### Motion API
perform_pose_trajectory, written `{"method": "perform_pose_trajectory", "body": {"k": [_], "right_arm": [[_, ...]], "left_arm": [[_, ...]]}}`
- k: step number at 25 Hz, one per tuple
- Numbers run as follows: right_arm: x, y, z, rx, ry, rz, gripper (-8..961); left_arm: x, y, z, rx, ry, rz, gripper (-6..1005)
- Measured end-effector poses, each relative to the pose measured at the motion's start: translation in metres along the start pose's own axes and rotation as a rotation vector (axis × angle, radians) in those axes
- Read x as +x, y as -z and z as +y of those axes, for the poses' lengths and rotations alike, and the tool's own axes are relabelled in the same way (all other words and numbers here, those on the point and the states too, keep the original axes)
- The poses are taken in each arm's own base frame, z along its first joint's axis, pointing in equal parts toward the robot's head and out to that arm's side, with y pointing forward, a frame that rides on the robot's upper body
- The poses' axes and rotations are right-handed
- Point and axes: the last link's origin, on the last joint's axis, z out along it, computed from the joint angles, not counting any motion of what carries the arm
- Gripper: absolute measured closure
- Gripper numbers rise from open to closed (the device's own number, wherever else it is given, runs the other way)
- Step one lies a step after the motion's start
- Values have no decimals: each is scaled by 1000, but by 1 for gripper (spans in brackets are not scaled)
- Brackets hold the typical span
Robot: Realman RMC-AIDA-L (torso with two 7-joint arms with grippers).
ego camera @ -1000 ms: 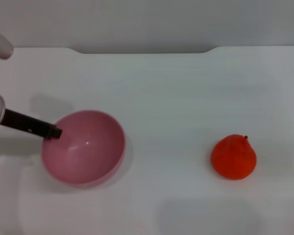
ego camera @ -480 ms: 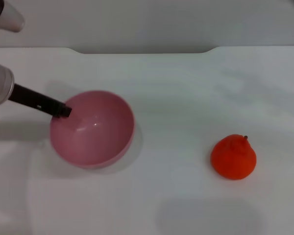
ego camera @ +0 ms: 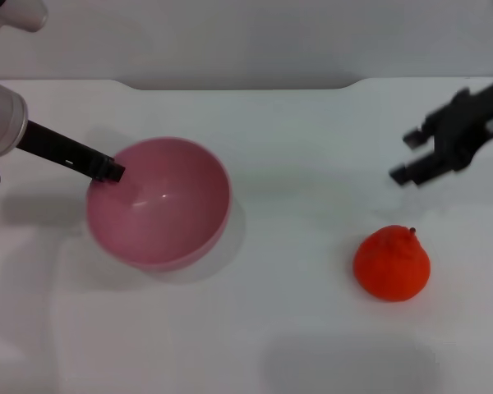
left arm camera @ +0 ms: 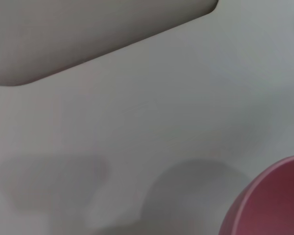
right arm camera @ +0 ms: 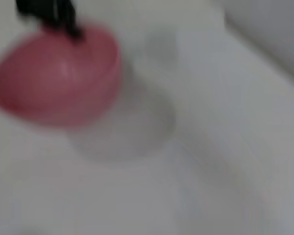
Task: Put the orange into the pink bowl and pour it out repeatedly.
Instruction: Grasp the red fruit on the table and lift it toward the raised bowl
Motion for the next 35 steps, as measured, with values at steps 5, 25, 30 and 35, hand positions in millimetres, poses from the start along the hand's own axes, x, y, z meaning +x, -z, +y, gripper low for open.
{"method": "perform_pose_trajectory", "body": {"k": [5,25,30,35], "right_arm": [[5,-21,16,-3,38,154,299],[26,-60,25,-44,13,253,299],[25,-69,27,-42,39,276,338],[26,-74,30,-49,64,302,545]], "left_arm": [[2,-1,3,-8,1,0,955],[7,-11,21,-51,-32,-28,955],[7,-12,23,-52,-35,-32,955],[7,-12,23,-53,-35,-33,954]]}}
